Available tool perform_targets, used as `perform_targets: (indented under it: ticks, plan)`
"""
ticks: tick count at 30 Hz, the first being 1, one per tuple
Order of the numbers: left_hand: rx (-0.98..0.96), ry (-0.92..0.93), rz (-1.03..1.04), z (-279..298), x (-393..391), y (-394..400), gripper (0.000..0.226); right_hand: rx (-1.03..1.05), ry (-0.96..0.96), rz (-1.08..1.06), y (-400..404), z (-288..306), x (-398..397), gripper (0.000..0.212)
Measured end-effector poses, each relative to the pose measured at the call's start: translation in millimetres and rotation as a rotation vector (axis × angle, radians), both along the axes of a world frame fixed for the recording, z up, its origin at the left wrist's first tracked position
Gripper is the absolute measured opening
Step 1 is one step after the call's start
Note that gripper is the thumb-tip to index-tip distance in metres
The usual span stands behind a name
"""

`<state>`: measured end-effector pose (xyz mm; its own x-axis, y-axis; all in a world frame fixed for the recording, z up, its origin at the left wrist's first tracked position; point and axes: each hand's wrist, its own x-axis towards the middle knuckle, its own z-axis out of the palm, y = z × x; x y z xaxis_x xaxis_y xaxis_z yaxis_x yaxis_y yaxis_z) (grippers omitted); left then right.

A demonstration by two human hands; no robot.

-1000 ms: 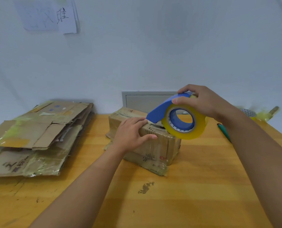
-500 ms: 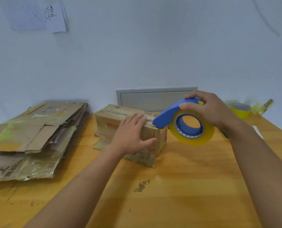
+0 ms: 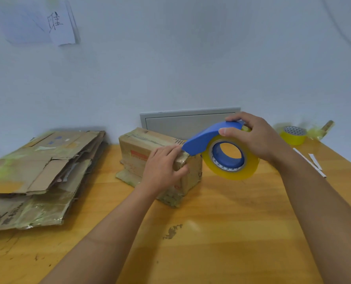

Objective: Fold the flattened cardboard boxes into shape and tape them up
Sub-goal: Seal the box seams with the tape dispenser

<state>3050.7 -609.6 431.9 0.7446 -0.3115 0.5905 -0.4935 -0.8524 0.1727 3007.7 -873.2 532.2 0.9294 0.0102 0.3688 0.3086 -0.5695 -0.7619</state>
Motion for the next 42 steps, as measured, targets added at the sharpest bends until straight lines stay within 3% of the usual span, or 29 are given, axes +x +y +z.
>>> perform_targets:
  ticks: [4,8,12,18,22,26,42]
  plan:
    - [0.048,0.006,-0.025,1.3,0.6,4.9,0.053,0.04,0.032,-0.023,-2.1,-21.7,-7.1,0.034]
    - [0.071,0.033,-0.007,3.0,0.0,6.3,0.056,0.082,0.03,-0.059,0.0,-40.0,-21.4,0.051]
    - [0.111,0.028,-0.013,5.1,-0.4,4.1,0.055,0.124,-0.01,-0.075,11.0,-51.6,-31.5,0.043]
    - [0.144,0.061,-0.111,3.4,-5.0,3.2,0.072,0.159,-0.025,-0.082,16.3,-56.2,-35.0,0.039]
    - [0.115,0.019,-0.189,4.3,-2.9,3.7,0.061,0.197,-0.027,-0.086,19.0,-60.4,-34.8,0.051]
    - [0.134,-0.019,-0.154,4.8,1.5,4.3,0.053,0.266,0.004,-0.091,17.1,-65.0,-37.1,0.045]
    - [0.171,0.157,-0.127,17.6,9.9,8.8,0.058,0.131,0.096,-0.119,-26.7,-84.5,-93.3,0.037]
